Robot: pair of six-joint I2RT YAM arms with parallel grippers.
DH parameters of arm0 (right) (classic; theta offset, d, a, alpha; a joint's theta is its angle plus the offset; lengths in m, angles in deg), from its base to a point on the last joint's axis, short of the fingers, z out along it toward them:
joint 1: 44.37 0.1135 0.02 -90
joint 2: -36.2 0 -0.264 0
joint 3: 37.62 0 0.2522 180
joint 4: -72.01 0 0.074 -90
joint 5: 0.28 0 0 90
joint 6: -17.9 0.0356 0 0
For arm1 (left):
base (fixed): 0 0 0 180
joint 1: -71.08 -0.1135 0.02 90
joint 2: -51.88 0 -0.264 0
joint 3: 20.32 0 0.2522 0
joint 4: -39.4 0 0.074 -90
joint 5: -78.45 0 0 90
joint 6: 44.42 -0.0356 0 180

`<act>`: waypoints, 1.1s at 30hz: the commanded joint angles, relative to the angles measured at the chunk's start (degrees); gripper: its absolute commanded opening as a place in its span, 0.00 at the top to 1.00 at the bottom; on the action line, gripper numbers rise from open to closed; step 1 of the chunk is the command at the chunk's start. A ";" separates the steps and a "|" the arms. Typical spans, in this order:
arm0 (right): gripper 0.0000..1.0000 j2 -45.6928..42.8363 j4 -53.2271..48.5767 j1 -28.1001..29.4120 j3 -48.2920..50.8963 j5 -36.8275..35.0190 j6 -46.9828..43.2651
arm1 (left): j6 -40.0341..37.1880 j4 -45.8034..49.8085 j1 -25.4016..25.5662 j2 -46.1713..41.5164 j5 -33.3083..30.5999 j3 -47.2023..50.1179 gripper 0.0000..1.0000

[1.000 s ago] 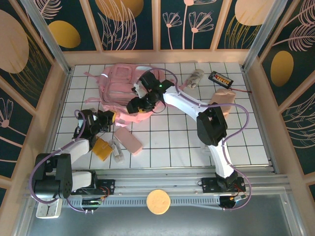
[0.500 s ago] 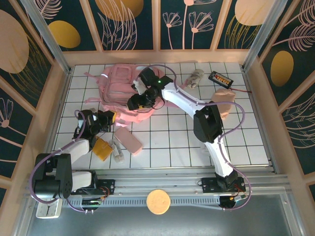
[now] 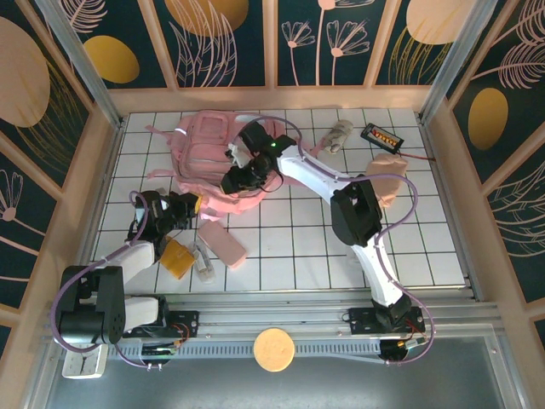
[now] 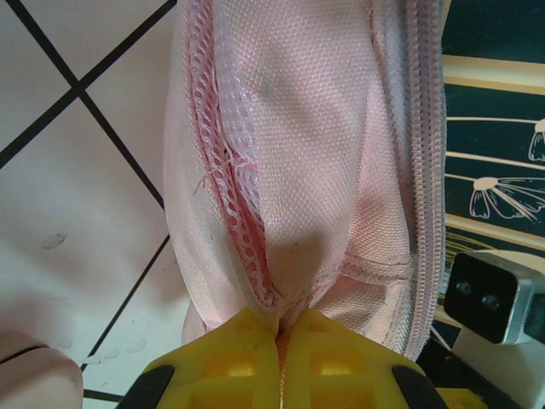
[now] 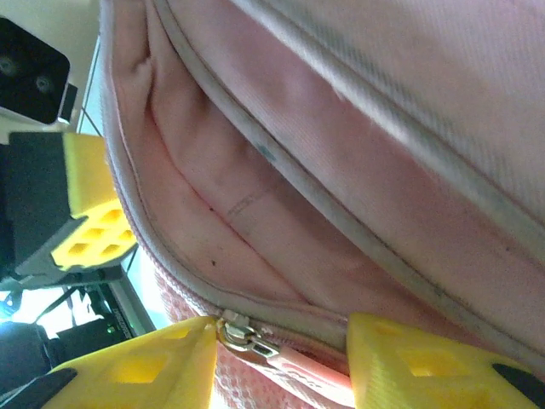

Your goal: Pack the student bag

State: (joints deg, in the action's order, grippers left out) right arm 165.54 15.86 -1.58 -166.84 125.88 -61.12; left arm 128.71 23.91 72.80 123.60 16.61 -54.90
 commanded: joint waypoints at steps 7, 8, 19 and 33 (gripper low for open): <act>0.59 -5.32 1.08 0.89 6.02 1.01 -0.72 | -0.15 -3.07 -0.22 -1.40 2.07 -0.21 1.00; 0.62 -5.32 1.08 0.96 5.99 1.08 -0.75 | -0.03 -3.02 -0.22 -1.62 1.98 -0.14 1.00; 1.00 -5.08 -0.12 0.99 4.47 -1.53 -1.61 | -0.51 -1.71 -0.22 -3.12 1.20 0.59 1.00; 1.00 -14.81 -9.34 -7.08 21.68 -17.70 -8.24 | -0.38 1.55 -2.57 -6.17 -2.26 2.18 1.00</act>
State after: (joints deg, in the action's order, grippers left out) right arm 152.84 12.99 -5.65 -147.52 116.70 -66.36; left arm 128.54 26.90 72.34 118.66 16.79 -52.82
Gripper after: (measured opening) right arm 0.110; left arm 0.062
